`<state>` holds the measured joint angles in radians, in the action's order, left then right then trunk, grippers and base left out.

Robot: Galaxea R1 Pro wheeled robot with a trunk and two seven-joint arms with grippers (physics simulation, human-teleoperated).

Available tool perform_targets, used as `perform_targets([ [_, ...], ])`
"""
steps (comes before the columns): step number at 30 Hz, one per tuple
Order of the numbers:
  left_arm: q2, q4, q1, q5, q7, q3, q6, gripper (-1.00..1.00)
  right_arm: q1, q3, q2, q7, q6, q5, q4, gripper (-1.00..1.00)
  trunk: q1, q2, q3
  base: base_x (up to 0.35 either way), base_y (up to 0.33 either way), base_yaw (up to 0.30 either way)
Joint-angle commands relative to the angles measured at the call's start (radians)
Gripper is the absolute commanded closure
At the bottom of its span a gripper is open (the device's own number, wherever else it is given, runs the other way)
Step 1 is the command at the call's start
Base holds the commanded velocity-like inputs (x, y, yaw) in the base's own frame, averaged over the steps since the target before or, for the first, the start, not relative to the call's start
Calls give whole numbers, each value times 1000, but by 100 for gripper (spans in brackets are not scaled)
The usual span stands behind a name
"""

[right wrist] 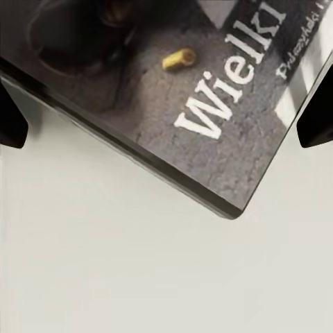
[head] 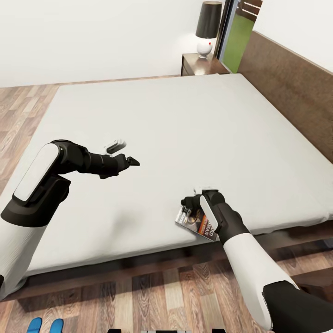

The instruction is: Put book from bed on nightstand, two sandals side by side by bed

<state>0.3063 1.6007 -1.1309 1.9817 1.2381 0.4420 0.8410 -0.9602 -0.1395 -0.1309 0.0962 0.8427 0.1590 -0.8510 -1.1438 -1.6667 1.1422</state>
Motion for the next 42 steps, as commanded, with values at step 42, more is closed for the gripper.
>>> perform_targets([
  [42,2,1,0,7,9,2,8,-100,-3,8,1,23,-41,7,-278,-100,0,0,1,-32,-18,0],
])
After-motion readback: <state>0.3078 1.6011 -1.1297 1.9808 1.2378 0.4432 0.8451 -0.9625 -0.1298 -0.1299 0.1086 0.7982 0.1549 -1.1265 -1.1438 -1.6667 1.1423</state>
